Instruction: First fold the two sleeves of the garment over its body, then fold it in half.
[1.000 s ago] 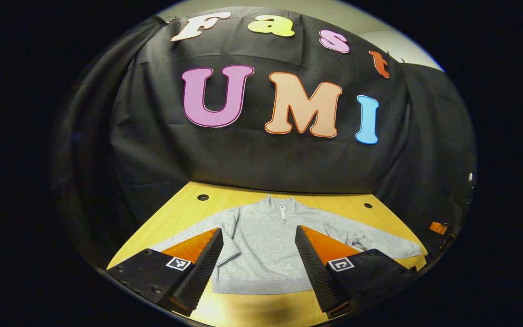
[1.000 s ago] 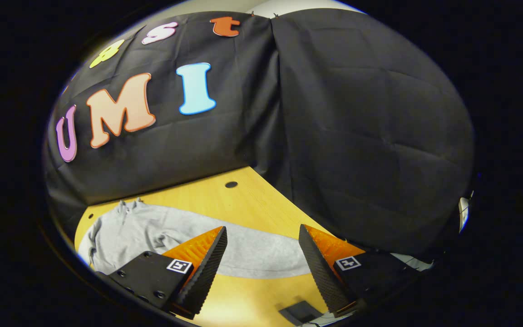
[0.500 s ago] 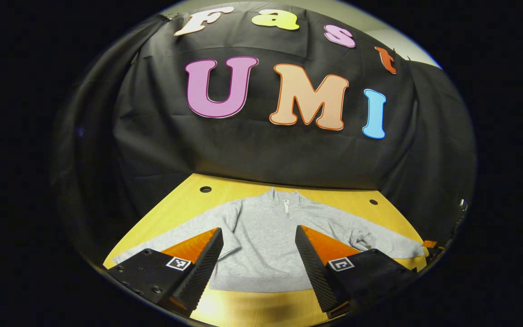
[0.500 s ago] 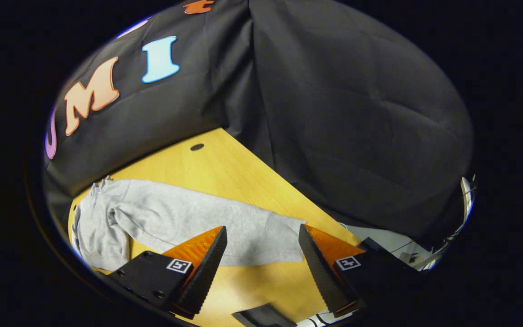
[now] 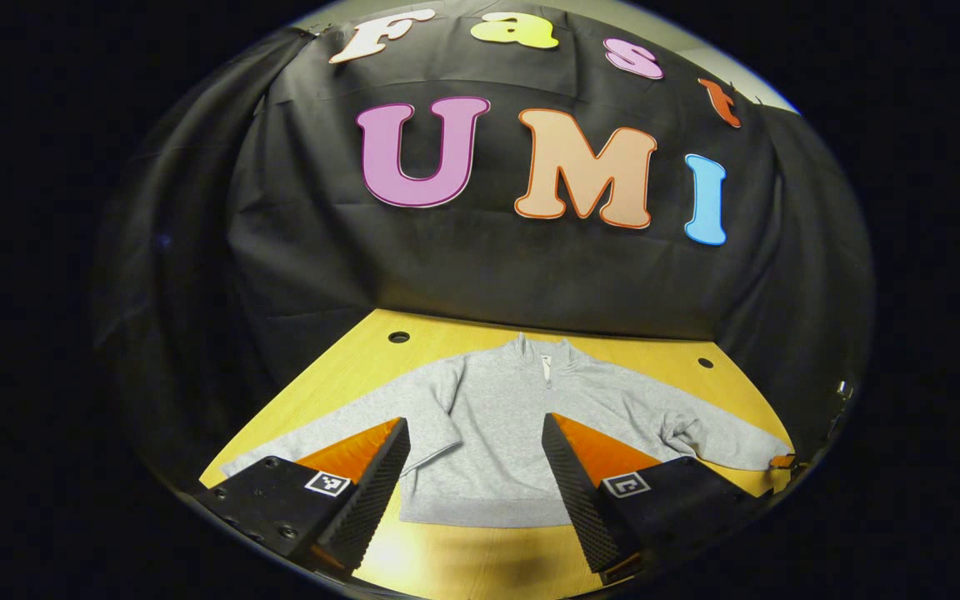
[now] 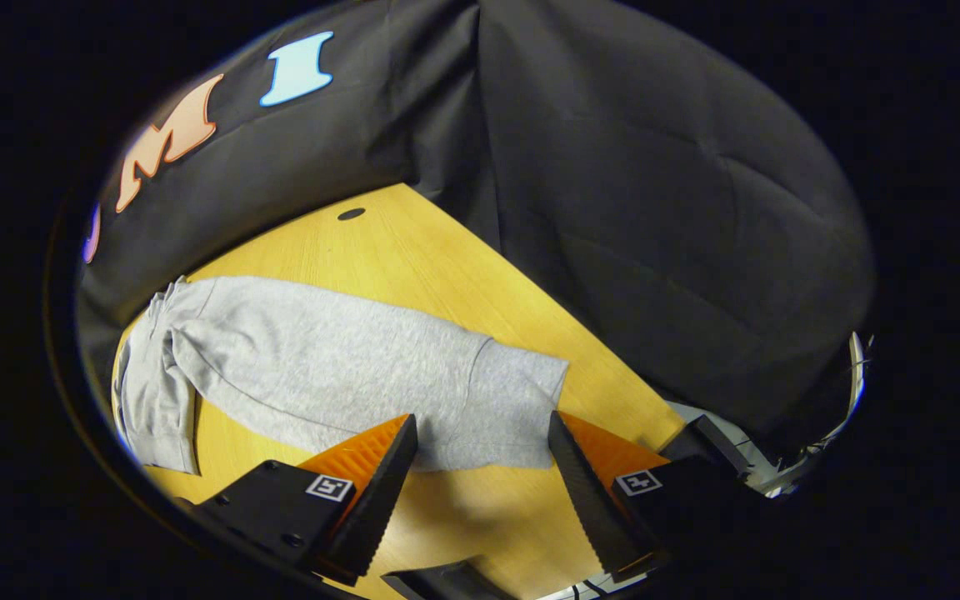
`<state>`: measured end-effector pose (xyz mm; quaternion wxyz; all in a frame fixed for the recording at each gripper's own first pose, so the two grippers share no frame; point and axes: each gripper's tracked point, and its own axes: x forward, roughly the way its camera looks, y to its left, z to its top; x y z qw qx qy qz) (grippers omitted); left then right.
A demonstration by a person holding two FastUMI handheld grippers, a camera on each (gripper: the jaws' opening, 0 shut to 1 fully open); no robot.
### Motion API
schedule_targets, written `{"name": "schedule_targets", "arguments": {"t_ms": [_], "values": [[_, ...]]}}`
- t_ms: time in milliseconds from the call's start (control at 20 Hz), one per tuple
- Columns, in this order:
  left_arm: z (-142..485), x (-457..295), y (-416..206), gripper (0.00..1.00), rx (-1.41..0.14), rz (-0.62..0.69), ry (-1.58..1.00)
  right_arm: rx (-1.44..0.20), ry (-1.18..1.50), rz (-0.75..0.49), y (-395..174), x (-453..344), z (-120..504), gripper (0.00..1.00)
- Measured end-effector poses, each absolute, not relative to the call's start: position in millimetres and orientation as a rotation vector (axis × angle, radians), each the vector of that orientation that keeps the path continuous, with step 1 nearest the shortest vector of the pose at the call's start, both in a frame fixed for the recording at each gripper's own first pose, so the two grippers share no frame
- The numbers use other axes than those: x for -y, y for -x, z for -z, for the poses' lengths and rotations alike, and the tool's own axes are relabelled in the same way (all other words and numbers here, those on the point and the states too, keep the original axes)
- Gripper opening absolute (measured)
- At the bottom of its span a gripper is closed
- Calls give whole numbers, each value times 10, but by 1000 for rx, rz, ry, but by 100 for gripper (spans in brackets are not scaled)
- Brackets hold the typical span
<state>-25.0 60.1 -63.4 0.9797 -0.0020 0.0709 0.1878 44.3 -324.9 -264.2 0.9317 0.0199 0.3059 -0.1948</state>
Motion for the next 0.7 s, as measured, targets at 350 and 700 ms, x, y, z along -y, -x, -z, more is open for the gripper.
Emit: {"name": "schedule_targets", "arguments": {"t_ms": [350, 700], "values": [[690, -460, 216, 93, -145, -368, -5, -625, -65, 371, -420, 3292, 2615, 72], [689, -369, 176, 93, -143, -359, 1, -638, -120, 379, -439, 3243, 2647, 16]]}}
